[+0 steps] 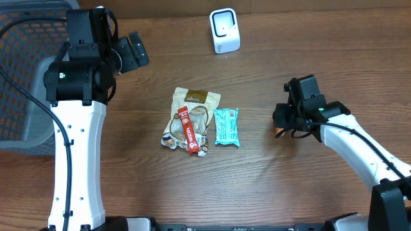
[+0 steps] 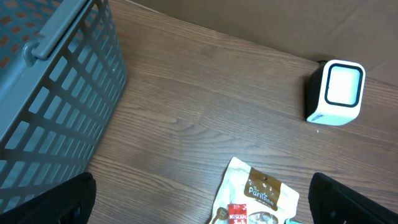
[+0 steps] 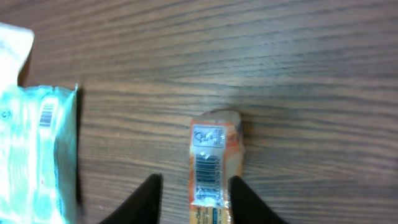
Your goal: Scan the item barcode
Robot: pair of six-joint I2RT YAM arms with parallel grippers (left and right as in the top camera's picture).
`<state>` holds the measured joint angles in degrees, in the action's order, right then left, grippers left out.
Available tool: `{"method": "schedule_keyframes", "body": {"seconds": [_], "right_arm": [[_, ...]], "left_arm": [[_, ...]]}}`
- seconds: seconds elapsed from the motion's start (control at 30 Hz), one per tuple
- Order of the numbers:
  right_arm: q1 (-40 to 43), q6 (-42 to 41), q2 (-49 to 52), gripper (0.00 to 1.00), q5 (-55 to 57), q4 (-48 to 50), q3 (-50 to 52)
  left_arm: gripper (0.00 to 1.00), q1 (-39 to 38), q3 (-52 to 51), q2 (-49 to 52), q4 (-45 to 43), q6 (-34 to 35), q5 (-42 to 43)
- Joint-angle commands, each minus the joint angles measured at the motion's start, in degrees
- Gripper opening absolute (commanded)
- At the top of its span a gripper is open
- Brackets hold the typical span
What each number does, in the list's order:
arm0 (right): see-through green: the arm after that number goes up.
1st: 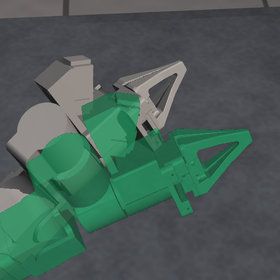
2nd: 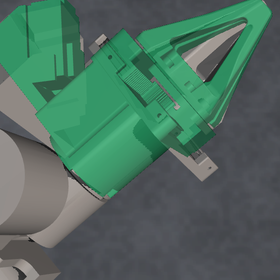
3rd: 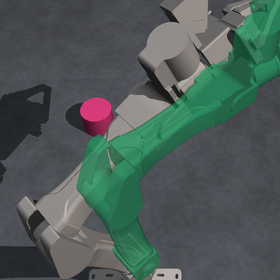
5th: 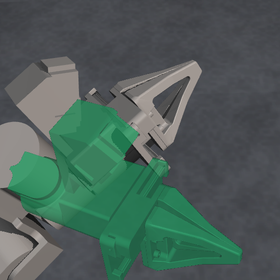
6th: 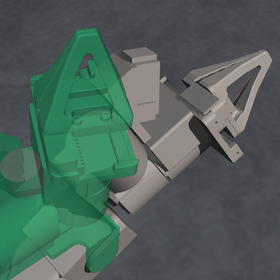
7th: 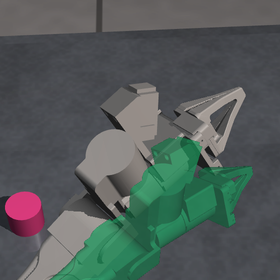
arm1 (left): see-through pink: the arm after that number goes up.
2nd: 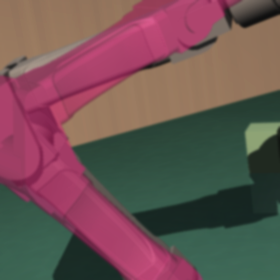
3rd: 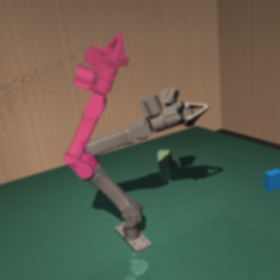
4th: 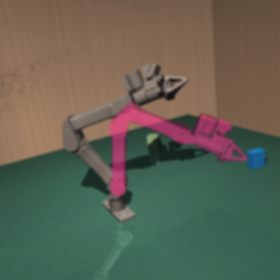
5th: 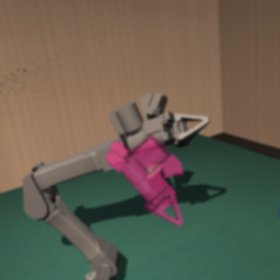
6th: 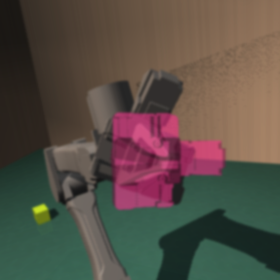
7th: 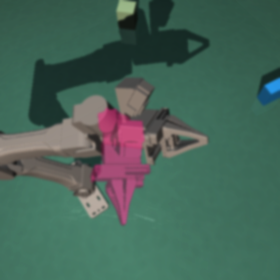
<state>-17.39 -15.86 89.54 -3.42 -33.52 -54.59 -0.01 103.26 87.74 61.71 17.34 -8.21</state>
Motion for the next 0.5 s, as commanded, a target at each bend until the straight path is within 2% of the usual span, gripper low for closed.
{"method": "schedule_keyframes", "body": {"seconds": [0.0,0.03,0.1,0.47], "right_arm": [[-0.2,-0.7,0.1,0.17,4.5,0.5,0.3],[-0.2,-0.7,0.1,0.11,5.6,0.5,0.3],[-0.2,-0.7,0.1,0.04,7.6,0.7,0.3],[-0.2,-5.6,0.1,0.04,8.3,1.7,4.2]], "left_arm": [[1.00,0.0,0.9,-0.9,-0.2,-1.1,-0.1],[1.00,0.0,0.9,-0.9,-0.2,-1.1,-0.1],[1.00,0.0,0.9,-0.9,-0.2,-1.1,-0.1],[1.00,0.0,0.9,-0.9,-0.2,-1.1,-0.1]]}}
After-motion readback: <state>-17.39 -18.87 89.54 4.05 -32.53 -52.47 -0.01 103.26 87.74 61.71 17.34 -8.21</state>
